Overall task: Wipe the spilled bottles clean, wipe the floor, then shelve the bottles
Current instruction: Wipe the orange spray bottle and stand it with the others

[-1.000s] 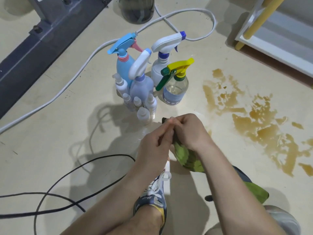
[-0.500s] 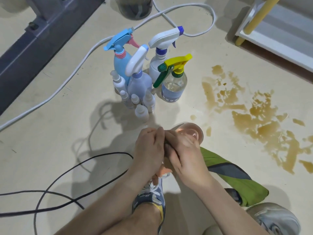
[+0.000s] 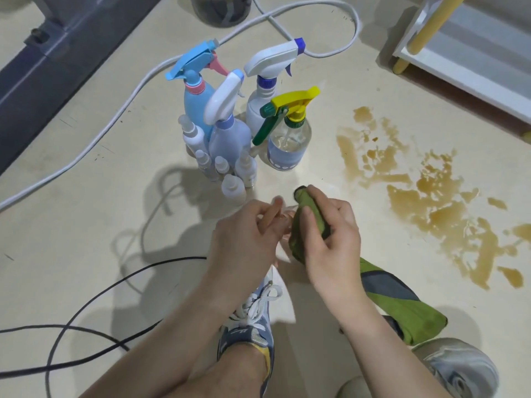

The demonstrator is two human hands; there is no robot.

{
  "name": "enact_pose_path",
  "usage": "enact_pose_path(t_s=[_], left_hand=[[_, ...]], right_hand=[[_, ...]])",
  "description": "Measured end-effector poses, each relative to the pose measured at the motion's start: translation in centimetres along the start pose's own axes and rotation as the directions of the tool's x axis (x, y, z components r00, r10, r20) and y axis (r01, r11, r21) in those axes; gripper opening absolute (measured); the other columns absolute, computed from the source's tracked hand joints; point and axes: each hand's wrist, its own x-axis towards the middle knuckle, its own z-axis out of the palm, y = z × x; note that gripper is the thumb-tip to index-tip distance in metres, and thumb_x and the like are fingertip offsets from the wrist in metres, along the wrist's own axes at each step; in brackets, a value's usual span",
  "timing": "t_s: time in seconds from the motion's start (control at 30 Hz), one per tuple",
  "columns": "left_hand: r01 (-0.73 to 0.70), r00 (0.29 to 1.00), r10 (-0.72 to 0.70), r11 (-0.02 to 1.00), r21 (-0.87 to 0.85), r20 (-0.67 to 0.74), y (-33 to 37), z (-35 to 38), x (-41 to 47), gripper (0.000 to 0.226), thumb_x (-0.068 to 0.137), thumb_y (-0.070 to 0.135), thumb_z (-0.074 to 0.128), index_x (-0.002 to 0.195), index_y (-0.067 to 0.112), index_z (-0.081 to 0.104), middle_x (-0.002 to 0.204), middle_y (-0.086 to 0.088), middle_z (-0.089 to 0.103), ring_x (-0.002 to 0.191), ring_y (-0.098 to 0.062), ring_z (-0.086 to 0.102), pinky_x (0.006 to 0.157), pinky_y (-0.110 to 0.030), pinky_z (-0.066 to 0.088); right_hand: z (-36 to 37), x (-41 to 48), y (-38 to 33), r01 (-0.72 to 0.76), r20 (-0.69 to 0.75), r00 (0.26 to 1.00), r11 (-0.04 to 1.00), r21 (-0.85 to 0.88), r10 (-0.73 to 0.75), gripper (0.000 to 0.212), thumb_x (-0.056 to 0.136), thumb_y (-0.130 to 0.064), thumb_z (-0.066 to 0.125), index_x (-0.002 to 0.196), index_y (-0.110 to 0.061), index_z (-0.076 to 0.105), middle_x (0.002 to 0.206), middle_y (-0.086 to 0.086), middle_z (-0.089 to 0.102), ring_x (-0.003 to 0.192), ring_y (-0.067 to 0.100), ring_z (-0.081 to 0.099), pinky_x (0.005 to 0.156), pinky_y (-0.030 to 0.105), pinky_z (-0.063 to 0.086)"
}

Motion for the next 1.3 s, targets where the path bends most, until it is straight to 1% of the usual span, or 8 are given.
enact_pose_path(t_s=[0.17,0.3,0.4,0.57,0.67,0.87,1.2,1.3], left_hand=[[-0.322,0.945,0.322,0.876,0.359,0.061,-1.2,-0.8,-0.4,0.014,0.093,0.015,0.047,0.103,0.018,0.057,0.080,0.004,0.064,0.073,-0.020,0.056,0.058,-0.025,0.024],[-0.425,0.898,0.424,0.771,0.474,0.114,-2.0,-0.9,-0.4,0.025,0.074,0.015,0.033,0.092,0.017,0.051,0.070,0.000,0.059,0.058,-0.026,0.056,0.050,-0.027,0.032],[-0.445,0.894,0.414,0.772,0.455,0.172,-2.9,-0.9,-0.8,0.028,0.074,0.016,0.032,0.097,0.025,0.044,0.077,0.001,0.060,0.067,-0.025,0.058,0.055,-0.037,0.049],[-0.523,0.851,0.457,0.700,0.487,0.257,-3.3,-0.5,-0.9,0.049,0.058,0.000,0.055,0.103,0.020,0.055,0.076,-0.001,0.061,0.065,-0.026,0.058,0.057,-0.039,0.051],[-0.494,0.869,0.430,0.730,0.473,0.243,-3.1,-0.7,0.1,0.035,0.070,0.008,0.047,0.101,0.015,0.063,0.079,-0.001,0.063,0.069,-0.027,0.060,0.057,-0.041,0.051],[-0.451,0.892,0.423,0.818,0.357,0.157,-4.4,-1.5,-0.8,0.037,0.075,0.004,0.056,0.098,0.033,0.054,0.083,0.019,0.056,0.073,0.000,0.052,0.070,-0.009,0.041],[-0.546,0.835,0.508,0.722,0.425,0.210,-5.0,-1.2,-0.3,0.060,0.061,0.000,0.059,0.114,0.028,0.059,0.082,0.007,0.062,0.071,-0.018,0.056,0.065,-0.030,0.043],[-0.686,0.723,0.606,0.570,0.452,0.333,-2.9,-0.8,1.1,0.051,0.062,-0.001,0.053,0.105,0.024,0.065,0.074,0.004,0.058,0.064,-0.022,0.049,0.056,-0.036,0.039]], right_hand=[[1.5,-0.7,-0.1,0.143,0.175,0.975,0.989,-0.038,-0.134,0.030,0.099,-0.033,0.040,0.121,-0.030,0.060,0.126,-0.006,0.052,0.122,0.020,0.048,0.103,0.040,0.039],[3.3,1.7,0.9,0.184,0.270,0.953,0.973,-0.140,-0.141,0.033,0.095,-0.026,0.033,0.090,-0.025,0.065,0.087,-0.021,0.062,0.110,0.012,0.060,0.103,0.052,0.036],[3.1,3.5,2.8,0.097,0.278,0.961,0.951,-0.294,-0.013,0.036,0.096,-0.026,0.033,0.081,-0.019,0.065,0.092,-0.008,0.068,0.126,0.008,0.052,0.100,0.041,0.031],[-0.1,4.0,5.7,-0.286,0.026,0.957,0.955,-0.080,0.289,0.028,0.104,-0.017,0.039,0.088,-0.016,0.062,0.088,0.003,0.064,0.092,0.024,0.061,0.081,0.032,0.043],[2.3,0.6,1.8,-0.044,0.096,0.995,0.999,0.019,0.042,0.030,0.103,-0.016,0.038,0.100,-0.007,0.067,0.093,-0.005,0.062,0.089,0.010,0.056,0.085,0.015,0.039],[2.8,1.3,3.4,0.314,0.164,0.943,0.937,-0.150,-0.290,0.030,0.097,-0.023,0.039,0.093,-0.016,0.068,0.093,-0.005,0.068,0.106,0.013,0.059,0.093,0.046,0.039],[0.5,6.0,7.3,-0.328,-0.048,0.944,0.910,-0.254,0.327,0.029,0.099,-0.015,0.047,0.089,-0.007,0.074,0.099,0.012,0.072,0.100,0.033,0.061,0.082,0.035,0.045],[0.6,4.9,4.6,-0.239,0.066,0.962,0.937,-0.256,0.264,0.027,0.099,-0.013,0.049,0.094,-0.011,0.076,0.098,0.002,0.073,0.095,0.023,0.064,0.081,0.032,0.047]])
